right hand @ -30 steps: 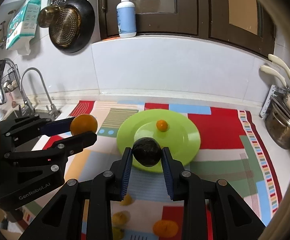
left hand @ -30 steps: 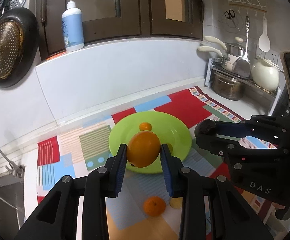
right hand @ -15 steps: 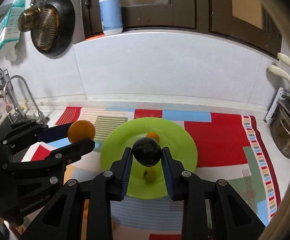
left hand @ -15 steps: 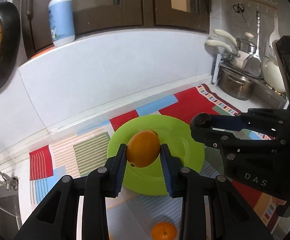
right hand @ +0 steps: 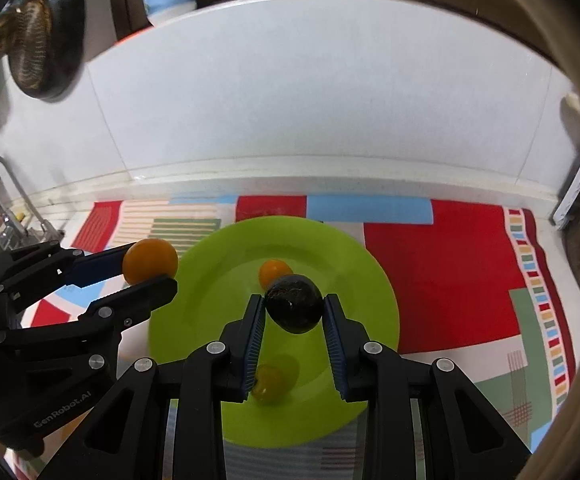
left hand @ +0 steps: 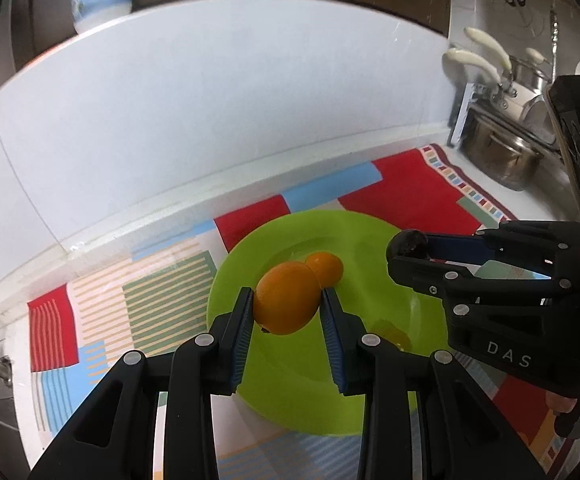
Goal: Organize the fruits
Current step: 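Carry the orange with the left tool while the right tool carries the plum to the plate, then open the left tool over the plate while the right tool releases the plum there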
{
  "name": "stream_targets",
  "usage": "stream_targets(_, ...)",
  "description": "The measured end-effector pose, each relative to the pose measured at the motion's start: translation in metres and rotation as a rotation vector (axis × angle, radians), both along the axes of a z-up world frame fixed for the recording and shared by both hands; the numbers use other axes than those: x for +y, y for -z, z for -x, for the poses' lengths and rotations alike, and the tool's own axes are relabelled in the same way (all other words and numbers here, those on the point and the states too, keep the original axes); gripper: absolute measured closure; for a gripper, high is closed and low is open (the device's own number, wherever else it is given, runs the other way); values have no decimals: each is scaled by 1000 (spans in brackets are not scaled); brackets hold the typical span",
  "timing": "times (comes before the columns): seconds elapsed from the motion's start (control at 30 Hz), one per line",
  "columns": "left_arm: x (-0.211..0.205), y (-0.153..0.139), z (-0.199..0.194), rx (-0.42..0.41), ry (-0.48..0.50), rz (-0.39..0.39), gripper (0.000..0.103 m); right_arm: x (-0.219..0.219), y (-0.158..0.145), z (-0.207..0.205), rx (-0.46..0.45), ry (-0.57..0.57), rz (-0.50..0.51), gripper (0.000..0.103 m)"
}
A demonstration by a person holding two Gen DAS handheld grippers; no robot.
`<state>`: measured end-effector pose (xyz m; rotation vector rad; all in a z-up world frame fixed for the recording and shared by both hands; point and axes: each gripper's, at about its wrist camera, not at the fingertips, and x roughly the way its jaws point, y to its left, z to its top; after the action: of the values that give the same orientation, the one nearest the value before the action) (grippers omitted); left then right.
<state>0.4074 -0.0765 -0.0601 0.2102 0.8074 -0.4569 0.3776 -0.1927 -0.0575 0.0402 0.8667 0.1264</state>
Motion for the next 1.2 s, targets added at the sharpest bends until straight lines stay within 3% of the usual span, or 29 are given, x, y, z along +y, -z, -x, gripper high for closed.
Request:
stream_targets(0.33, -7, 31, -23, 73, 3, -12, 70, -6, 29, -25, 89, 11, -14, 72)
stream_targets(0.67, -11, 40, -32, 89, 15, -26, 69, -4, 43, -33, 120, 6, -9, 72)
stream_targets(0.8, -7, 33, -30, 70, -2, -13, 57, -4, 43, -32, 117, 21, -1, 70)
stream_targets(1.2, 9, -2, -1, 9, -25, 15, 53, -5, 19, -6, 62, 42, -3, 65)
